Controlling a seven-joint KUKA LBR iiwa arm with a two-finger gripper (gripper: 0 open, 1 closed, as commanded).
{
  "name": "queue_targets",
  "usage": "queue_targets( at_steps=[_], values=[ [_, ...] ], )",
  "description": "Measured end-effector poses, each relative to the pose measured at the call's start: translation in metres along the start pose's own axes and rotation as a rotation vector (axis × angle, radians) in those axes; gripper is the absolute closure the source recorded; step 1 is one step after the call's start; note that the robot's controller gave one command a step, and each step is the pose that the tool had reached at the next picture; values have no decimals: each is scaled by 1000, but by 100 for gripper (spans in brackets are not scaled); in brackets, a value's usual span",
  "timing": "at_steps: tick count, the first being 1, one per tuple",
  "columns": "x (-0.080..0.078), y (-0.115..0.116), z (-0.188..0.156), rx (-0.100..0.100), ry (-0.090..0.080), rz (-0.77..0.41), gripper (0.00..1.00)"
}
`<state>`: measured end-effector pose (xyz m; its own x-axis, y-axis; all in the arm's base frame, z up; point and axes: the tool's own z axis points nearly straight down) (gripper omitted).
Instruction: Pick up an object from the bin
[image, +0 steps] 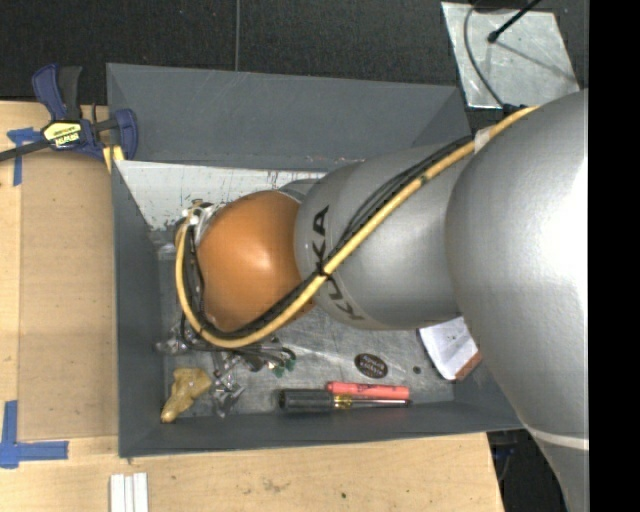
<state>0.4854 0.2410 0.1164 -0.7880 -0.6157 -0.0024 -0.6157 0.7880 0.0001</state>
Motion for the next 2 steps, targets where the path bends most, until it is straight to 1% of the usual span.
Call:
queue_targets(
  at_steps=[1,2],
  values=[
    [-6,-6,44,9,4,21,0],
    [-8,-2,42,5,-16,-311,100]
  ],
)
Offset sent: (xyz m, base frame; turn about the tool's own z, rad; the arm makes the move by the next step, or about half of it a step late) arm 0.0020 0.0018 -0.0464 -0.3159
